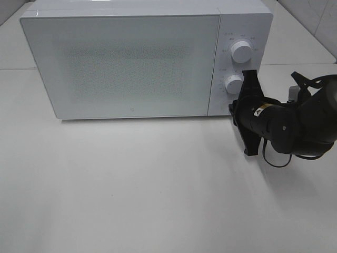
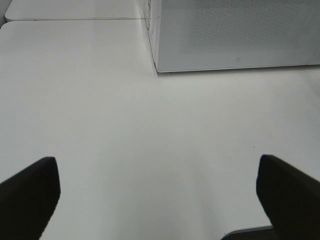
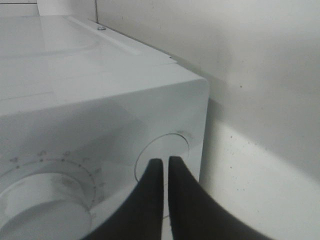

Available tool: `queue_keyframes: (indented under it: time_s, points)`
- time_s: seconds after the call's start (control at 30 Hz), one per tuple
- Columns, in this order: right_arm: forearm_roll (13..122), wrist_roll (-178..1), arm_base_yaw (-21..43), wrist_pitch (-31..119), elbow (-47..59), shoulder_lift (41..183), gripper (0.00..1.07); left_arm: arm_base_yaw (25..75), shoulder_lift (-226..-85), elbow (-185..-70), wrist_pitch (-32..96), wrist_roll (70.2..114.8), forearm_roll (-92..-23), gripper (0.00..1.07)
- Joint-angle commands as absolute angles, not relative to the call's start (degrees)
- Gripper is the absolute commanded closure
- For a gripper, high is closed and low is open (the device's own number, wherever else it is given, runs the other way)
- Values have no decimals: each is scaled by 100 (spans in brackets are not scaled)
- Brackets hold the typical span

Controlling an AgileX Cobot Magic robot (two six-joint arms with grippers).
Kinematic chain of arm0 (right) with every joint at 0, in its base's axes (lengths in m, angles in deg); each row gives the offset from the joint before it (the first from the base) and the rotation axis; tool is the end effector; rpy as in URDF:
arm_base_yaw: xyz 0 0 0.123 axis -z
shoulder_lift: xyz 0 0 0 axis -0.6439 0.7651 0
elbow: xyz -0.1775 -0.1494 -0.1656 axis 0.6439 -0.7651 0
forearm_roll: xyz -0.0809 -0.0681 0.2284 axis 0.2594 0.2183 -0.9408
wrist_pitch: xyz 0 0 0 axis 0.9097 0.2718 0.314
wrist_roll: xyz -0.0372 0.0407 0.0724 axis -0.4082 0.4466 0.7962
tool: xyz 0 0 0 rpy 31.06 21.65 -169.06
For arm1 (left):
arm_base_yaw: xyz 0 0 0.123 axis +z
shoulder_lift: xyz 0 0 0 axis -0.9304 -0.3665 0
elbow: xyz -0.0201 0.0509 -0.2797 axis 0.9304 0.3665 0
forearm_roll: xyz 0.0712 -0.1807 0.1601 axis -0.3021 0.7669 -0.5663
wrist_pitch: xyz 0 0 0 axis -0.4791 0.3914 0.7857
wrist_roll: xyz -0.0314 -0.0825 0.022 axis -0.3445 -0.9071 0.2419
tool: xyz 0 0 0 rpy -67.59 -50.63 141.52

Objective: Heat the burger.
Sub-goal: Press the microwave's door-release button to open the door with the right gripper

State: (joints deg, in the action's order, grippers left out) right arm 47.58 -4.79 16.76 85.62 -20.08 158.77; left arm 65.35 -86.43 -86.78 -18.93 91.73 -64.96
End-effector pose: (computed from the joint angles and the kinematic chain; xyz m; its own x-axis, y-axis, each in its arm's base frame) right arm 0.3264 0.1166 0.0964 -0.1576 0.9862 -0.0512 0.4130 0.1129 0.9037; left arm -0.0095 -0.0100 0.2802 -0.4566 0.0162 -0.8895 0.1523 0.9865 -0.0602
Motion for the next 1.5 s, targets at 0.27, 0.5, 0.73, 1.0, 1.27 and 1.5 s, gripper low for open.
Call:
queue_keyframes:
  time_s: [0.27, 0.5, 0.73, 1.0, 1.27, 1.5]
  points:
    - [4912, -496, 1659, 8465, -1813, 15946, 107, 6557, -8557, -8684, -1807, 9190, -6484, 7]
    - [4895, -479, 1659, 8620, -1624, 16152, 107, 6557, -8557, -8684, -1807, 9190, -6484, 7]
    - [4597, -943, 1676, 8929, -1624, 16152, 107, 6557, -8557, -8684, -1807, 9190, -6484, 7]
    - [4294, -1035, 1676, 9135, -1624, 16289, 107, 6557, -8557, -8684, -1807, 9190, -6484, 7]
    - [4219, -1086, 1676, 10006, -1624, 16358, 107, 6557, -8557, -8684, -1807, 9190, -6484, 7]
    - [4202, -1069, 1676, 10321, -1481, 16358, 107, 6557, -8557, -8684, -1807, 9190, -6484, 7]
